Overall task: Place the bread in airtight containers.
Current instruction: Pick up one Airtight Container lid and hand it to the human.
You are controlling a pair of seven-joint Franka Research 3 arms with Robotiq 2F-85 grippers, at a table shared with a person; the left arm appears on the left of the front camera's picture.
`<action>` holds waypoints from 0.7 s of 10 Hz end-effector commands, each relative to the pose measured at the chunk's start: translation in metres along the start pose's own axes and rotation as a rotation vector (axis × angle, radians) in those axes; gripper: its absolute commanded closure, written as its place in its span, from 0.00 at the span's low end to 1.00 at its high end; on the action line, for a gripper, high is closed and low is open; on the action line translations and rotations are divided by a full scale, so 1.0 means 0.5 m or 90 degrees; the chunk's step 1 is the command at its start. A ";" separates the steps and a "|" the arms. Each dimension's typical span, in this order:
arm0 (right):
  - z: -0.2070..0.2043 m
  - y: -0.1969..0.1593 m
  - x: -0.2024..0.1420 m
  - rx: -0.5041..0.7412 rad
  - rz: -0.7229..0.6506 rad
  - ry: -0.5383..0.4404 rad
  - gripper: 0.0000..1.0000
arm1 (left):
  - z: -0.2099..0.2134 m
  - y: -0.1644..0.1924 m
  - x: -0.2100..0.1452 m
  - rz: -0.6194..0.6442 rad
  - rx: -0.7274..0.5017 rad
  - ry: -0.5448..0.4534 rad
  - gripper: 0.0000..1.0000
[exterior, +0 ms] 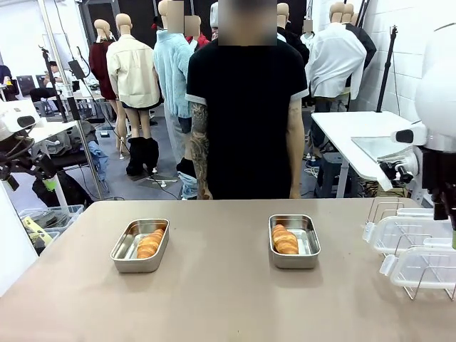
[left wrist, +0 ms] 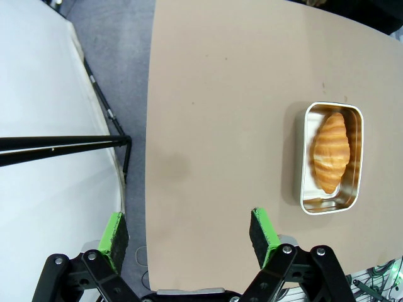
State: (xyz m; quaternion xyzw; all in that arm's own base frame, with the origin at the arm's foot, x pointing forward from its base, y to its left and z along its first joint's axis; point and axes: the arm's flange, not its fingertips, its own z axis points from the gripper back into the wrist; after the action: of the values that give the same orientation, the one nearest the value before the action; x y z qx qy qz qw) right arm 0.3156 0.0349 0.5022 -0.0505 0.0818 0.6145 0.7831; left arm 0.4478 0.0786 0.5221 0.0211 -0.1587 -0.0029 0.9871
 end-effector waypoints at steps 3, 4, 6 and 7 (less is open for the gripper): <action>-0.052 -0.079 0.018 -0.013 -0.008 0.007 0.00 | 0.002 -0.002 -0.005 0.010 0.018 0.002 0.00; -0.062 -0.092 0.022 -0.009 -0.008 0.015 0.00 | 0.002 -0.002 -0.005 0.010 0.018 0.002 0.00; -0.077 -0.112 0.032 0.015 0.014 0.009 0.00 | 0.002 -0.002 -0.005 0.010 0.018 0.002 0.00; -0.085 -0.121 0.032 0.032 0.019 0.006 0.00 | 0.002 -0.002 -0.005 0.010 0.018 0.002 0.00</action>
State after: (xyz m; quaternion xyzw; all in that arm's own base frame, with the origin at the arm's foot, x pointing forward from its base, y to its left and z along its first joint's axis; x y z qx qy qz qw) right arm 0.3666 0.0314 0.4533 -0.0474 0.0996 0.6122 0.7830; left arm 0.4477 0.0785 0.5221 0.0211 -0.1588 -0.0029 0.9871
